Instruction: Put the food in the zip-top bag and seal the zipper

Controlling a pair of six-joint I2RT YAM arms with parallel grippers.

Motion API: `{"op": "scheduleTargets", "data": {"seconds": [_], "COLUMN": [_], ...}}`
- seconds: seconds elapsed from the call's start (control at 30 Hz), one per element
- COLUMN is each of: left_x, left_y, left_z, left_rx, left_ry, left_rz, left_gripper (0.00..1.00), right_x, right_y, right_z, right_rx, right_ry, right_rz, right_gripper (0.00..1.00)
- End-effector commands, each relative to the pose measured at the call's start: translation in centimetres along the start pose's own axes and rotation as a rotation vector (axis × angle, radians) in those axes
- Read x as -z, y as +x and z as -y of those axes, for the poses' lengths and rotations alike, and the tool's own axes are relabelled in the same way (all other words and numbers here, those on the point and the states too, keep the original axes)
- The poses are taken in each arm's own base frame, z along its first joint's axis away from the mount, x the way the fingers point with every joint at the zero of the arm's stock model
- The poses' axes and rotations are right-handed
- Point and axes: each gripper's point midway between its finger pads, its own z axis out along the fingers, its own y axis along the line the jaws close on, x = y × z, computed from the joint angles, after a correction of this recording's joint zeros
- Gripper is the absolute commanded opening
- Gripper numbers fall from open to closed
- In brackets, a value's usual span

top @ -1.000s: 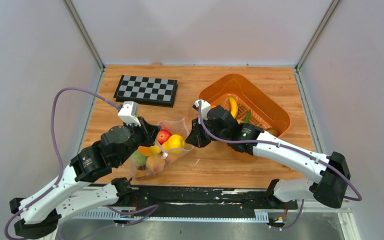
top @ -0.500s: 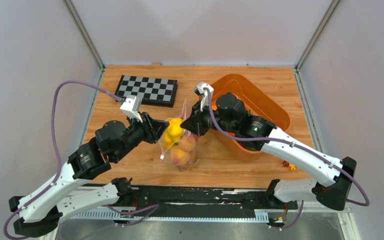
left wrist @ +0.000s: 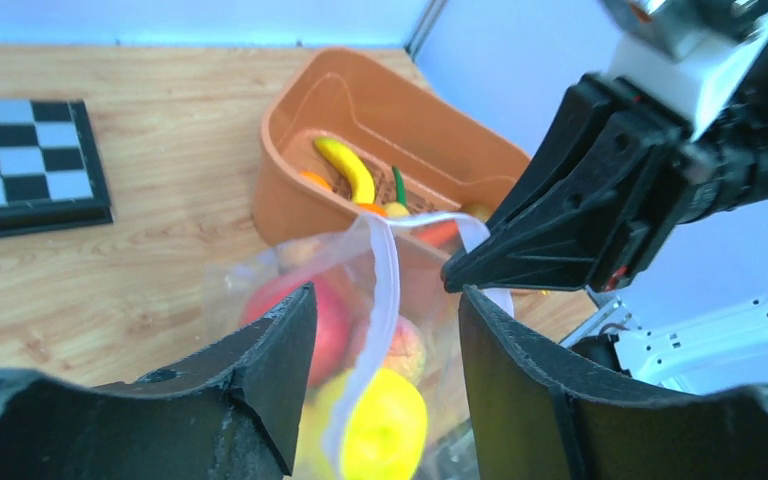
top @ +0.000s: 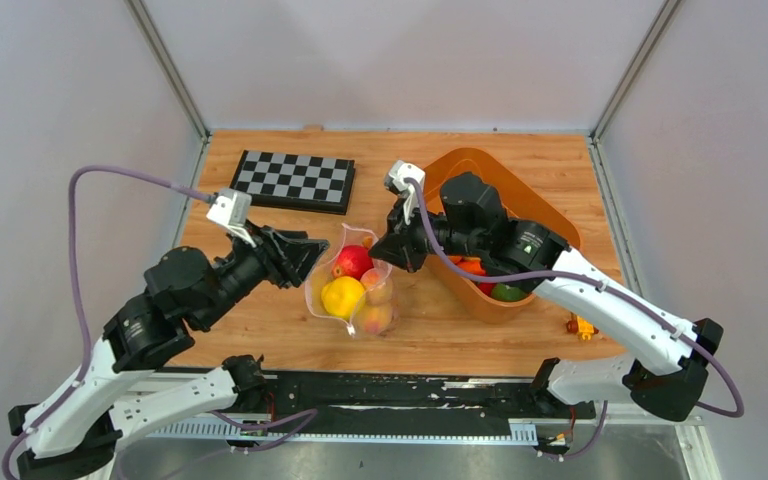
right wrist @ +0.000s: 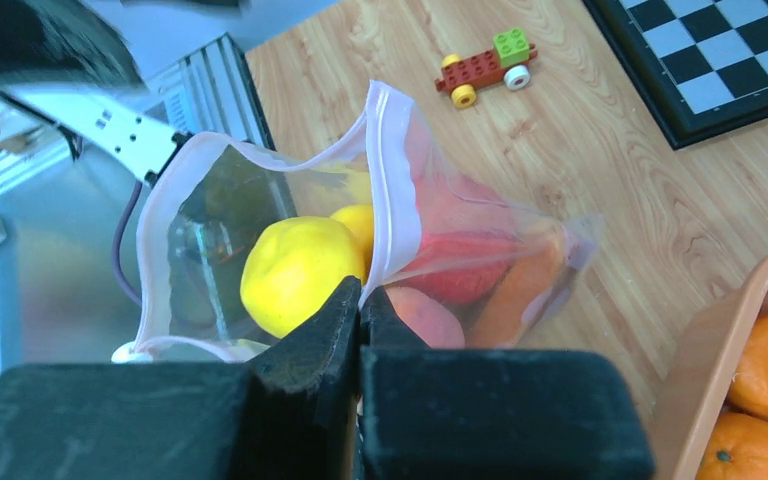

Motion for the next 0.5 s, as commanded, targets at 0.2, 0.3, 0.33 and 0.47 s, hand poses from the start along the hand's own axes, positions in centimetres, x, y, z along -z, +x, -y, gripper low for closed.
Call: {"op": "scheduleTargets", "data": {"seconds": [0.2,0.3,0.33,0.47], "left_x": [1.8,0.7,0.4,-0.2], "left_y": [-2.3,-0.1,0.6,1.7], "left_z": [1.4,2.5,2.8,4.3], "left_rx": [-0.304,-0.406,-0.432,-0.510], "left_ry": [0.101,0.191,0.222,0.332], "left_rz": [-0.035,-0.128,-0.152,-0.179], "left_gripper": [0.70,0.73,0.74,0.77], "right_x": [3.8,4.8,5.0,5.1], "right_y": [-2.4,-2.4,-2.3,-1.8], "right_z": [-5.0,-6.2,-6.5,-6.1], "right_rx": [0.273,0.339,0.357,0.409], "right_ry": [-0.348,-0.449,-0.473,-0.513], "right_rz": [0.044,0.043,0.038,-0.015], "right_gripper": [0.00,0.00,0.00,0.00]}}
